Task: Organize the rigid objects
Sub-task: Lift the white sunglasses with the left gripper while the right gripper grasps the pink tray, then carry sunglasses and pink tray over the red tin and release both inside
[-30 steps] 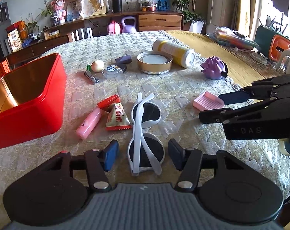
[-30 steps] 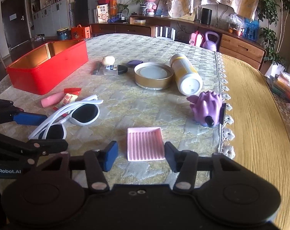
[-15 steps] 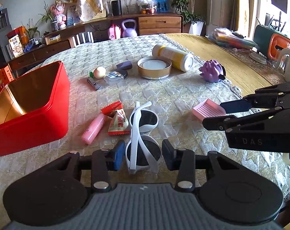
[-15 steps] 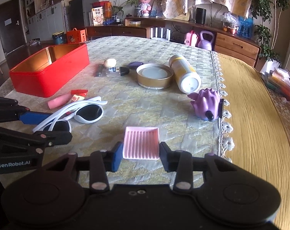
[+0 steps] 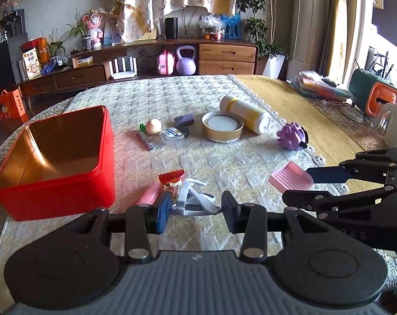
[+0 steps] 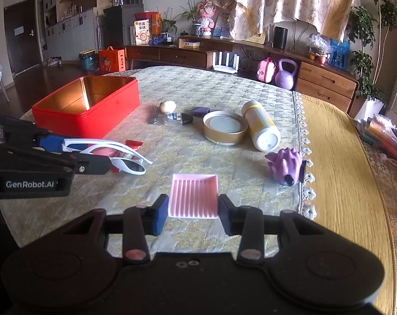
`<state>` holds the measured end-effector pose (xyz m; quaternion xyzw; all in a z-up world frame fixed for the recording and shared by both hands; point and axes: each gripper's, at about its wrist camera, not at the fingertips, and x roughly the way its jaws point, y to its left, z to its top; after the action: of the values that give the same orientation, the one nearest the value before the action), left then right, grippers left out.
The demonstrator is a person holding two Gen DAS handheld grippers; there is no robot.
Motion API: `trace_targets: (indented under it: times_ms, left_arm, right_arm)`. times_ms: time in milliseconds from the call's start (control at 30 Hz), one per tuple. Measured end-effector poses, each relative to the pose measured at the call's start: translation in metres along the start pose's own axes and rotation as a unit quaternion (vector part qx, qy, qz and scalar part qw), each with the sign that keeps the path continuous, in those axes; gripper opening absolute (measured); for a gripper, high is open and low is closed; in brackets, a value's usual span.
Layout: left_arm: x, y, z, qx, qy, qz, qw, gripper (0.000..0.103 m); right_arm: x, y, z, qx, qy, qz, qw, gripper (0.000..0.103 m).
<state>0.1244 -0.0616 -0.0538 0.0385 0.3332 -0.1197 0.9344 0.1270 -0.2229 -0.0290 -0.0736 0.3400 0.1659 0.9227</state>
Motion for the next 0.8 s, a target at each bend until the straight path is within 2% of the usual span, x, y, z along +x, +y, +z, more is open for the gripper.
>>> trace_targets:
  times_ms: [267, 500, 800]
  left_arm:
    - [-0.019, 0.018, 0.018, -0.027, -0.022, 0.002, 0.9994, 0.041]
    - [-0.040, 0.049, 0.034, -0.071, -0.036, -0.006, 0.9968, 0.041]
    - [-0.065, 0.093, 0.057, -0.100, -0.079, 0.025, 0.9915, 0.041]
  right_arm:
    - [-0.008, 0.011, 0.021, -0.017, -0.004, 0.011, 1.000, 0.040]
    - [-0.013, 0.027, 0.047, -0.036, -0.014, 0.032, 0.999, 0.040]
    - [-0.003, 0.060, 0.086, -0.079, -0.032, 0.056, 0.995, 0.040]
